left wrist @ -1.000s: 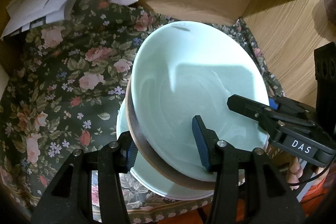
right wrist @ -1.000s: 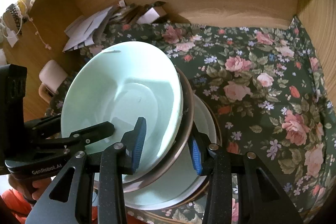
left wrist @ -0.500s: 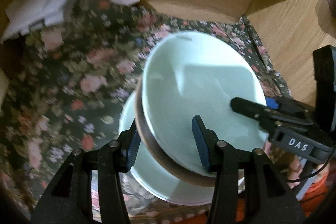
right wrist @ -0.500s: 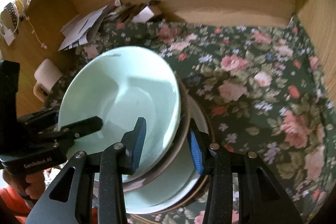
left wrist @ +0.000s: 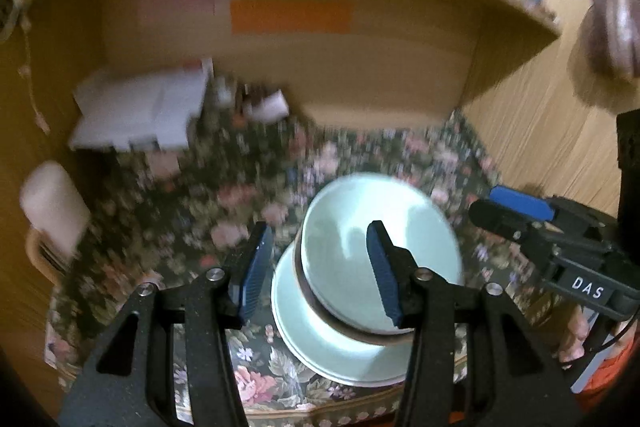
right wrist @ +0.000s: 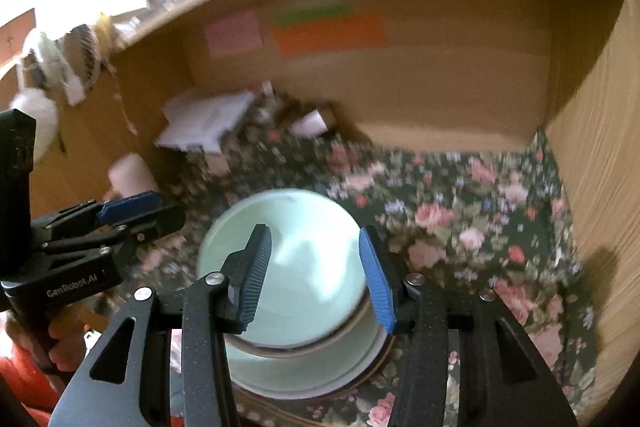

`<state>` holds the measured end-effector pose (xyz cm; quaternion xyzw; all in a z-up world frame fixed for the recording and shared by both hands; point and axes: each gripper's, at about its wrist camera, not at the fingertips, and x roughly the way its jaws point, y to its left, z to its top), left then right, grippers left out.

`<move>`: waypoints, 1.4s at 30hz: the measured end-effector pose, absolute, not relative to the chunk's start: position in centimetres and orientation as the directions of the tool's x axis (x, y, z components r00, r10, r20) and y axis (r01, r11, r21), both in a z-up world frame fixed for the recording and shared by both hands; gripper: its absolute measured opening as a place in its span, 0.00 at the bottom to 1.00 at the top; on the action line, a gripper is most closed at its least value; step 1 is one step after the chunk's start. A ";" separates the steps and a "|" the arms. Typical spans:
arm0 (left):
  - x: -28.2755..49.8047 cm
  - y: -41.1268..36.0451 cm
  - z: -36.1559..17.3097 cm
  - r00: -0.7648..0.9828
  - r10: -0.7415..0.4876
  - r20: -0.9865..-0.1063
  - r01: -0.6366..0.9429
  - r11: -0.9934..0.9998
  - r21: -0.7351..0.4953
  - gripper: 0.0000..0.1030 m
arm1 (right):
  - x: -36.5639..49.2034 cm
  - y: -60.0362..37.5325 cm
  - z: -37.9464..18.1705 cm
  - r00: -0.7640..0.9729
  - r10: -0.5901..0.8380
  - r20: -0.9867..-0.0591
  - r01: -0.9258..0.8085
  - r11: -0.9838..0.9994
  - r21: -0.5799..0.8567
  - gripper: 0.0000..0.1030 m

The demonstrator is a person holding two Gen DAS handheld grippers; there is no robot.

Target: Organize plates and bowls

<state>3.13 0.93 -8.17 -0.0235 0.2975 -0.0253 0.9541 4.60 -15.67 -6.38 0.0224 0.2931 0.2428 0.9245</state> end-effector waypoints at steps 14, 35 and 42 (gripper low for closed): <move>-4.5 -0.5 -2.6 0.966 -0.016 -0.259 0.013 1.000 -0.014 0.77 | -1.7 -16.5 -1.8 0.833 0.473 -0.286 -0.458 0.880 0.124 0.77; -6.6 -0.4 -2.9 0.982 -0.018 -0.189 0.011 0.999 -0.037 0.97 | -3.6 -16.7 -1.5 0.867 0.441 -0.232 -0.432 0.897 0.092 1.00; -6.5 -0.5 -3.0 0.981 -0.024 -0.193 0.015 0.999 -0.044 0.97 | -3.5 -16.9 -1.5 0.870 0.436 -0.231 -0.427 0.900 0.093 1.00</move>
